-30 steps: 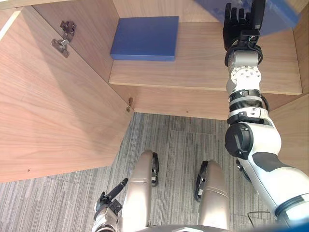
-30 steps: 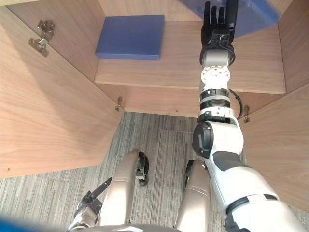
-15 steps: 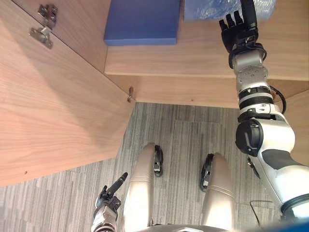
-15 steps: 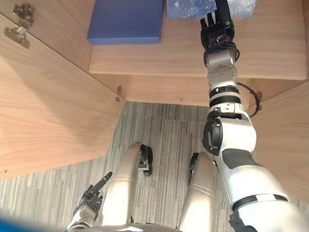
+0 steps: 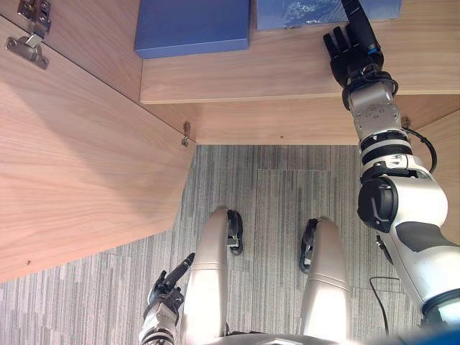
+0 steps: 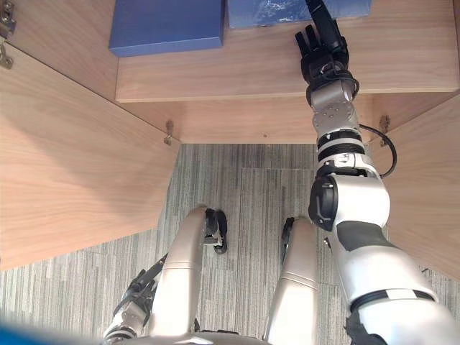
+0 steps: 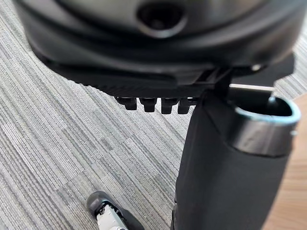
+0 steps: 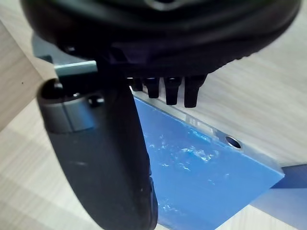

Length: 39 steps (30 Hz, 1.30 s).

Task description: Walk over to the cabinet, pick up the folder, carry it to the office cabinet, place the folder inside the office cabinet, then close the office cabinet door

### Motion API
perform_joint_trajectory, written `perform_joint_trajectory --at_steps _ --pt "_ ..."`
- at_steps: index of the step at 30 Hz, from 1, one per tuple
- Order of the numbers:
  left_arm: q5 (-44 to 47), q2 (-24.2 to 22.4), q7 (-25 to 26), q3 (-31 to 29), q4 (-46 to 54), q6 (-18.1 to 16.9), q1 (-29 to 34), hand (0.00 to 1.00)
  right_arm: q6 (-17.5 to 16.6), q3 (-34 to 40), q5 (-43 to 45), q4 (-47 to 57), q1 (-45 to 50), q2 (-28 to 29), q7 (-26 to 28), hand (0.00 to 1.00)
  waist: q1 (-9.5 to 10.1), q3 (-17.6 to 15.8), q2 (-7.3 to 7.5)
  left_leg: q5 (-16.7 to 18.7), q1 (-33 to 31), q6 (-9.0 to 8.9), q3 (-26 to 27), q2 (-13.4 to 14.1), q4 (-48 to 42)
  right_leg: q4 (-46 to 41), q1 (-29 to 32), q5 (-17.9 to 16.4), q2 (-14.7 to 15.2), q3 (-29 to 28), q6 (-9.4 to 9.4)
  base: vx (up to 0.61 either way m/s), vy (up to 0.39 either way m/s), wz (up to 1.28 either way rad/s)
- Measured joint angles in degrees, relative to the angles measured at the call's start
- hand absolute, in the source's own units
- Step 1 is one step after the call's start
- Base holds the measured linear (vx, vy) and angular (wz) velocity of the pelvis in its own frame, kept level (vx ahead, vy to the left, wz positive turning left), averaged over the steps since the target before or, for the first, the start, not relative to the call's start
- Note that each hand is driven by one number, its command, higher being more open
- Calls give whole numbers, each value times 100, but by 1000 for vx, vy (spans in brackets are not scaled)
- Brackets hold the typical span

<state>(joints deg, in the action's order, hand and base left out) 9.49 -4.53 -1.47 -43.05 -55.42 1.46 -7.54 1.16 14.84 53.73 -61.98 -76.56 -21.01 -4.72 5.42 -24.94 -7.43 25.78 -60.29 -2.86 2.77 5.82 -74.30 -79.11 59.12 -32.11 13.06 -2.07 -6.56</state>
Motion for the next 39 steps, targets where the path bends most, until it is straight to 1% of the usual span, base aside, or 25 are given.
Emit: perform_joint_trajectory --at_steps 1,3,6,8,11,13,14,15,16,17,19,21,22,26,30,34,39 --pt "-2 -1 -3 11 0 -4 -2 100 3 -49 -97 -2 0 -6 3 100 -5 0 0 0 -1 0 -1 0 3 5 0 1 0 2 -3 0 0 0" --pt "-7 -5 -4 122 2 -15 -4 100 35 -106 -940 -5 1 -9 80 100 -14 -1 1 0 -1 0 0 2 12 20 -3 6 -1 6 -12 0 0 0" --pt "-8 -7 -11 294 20 -23 -4 100 38 -333 -1388 0 44 -20 170 100 -33 -15 16 0 35 0 -2 27 40 67 -45 22 -21 21 -25 8 -10 -3" --pt "-13 12 28 427 35 -101 -5 100 26 -382 -1676 66 156 17 221 100 -29 -70 15 -2 188 -1 10 56 127 172 -189 53 -54 37 -31 20 -15 -10" --pt "-129 78 138 819 178 -151 60 100 28 -489 -2288 205 583 166 267 100 -4 -94 29 -21 661 -8 88 112 453 524 -620 132 -103 57 -40 61 -8 -13" --pt "-234 151 155 1221 407 -255 201 100 36 -490 -2615 220 885 343 287 100 -45 -93 29 -82 1096 -9 154 138 845 949 -1044 249 -128 102 -76 84 12 -13" --pt "-266 169 158 1322 465 -274 230 100 38 -491 -2694 222 971 375 289 100 -52 -92 28 -103 1216 -14 162 149 950 1074 -1165 284 -137 131 -72 105 23 -11" --pt "-327 202 149 1516 547 -294 254 100 48 -487 -2779 221 1138 419 300 100 -54 -92 28 -132 1449 -3 179 175 1149 1312 -1420 365 -147 196 -3 117 31 -10" --pt "-341 259 151 1731 609 -337 297 100 91 -488 -2902 213 1293 465 299 100 -48 -88 31 -156 1697 9 198 198 1344 1545 -1680 444 -167 247 27 126 35 -10" --pt "-349 295 151 1835 646 -345 323 100 112 -488 -2903 209 1368 492 299 100 -47 -85 34 -173 1826 11 216 205 1451 1666 -1814 473 -166 276 32 126 42 -11" --pt "-425 368 131 2199 740 -362 418 100 152 -508 -2908 145 1611 581 337 100 -45 -73 43 -238 2337 30 325 209 1857 2096 -2308 594 -145 343 53 128 51 -8" --pt "-505 381 107 2347 758 -381 479 100 187 -642 -2964 115 1792 586 421 100 -42 -4 59 -302 2618 54 383 207 2124 2378 -2602 675 -128 424 51 114 46 2" --pt "-511 421 94 2441 781 -387 536 100 222 -717 -3131 85 1866 594 478 100 -37 27 79 -333 2794 50 415 208 2291 2552 -2789 712 -116 488 64 109 34 4" --pt "-529 492 -41 2645 846 -397 727 100 246 -749 -3348 -82 2070 753 581 100 -15 191 145 -367 3190 37 470 208 2607 2892 -3202 766 -115 568 57 81 18 2" --pt "-569 556 -145 2820 851 -407 752 100 249 -869 -3369 -141 2183 768 672 100 27 298 181 -369 3340 35 487 223 2746 3051 -3365 820 -114 653 55 56 17 0" --pt "-571 591 -156 2820 850 -460 815 100 249 -857 -3373 -143 2304 798 679 100 46 366 259 -369 3427 35 574 247 2820 3105 -3416 840 -108 656 55 19 3 -4" --pt "-572 594 -146 2817 811 -461 837 100 249 -795 -3404 -142 2392 850 678 100 51 402 260 -371 3536 38 627 282 2913 3178 -3476 923 -129 676 44 15 -6 -6"
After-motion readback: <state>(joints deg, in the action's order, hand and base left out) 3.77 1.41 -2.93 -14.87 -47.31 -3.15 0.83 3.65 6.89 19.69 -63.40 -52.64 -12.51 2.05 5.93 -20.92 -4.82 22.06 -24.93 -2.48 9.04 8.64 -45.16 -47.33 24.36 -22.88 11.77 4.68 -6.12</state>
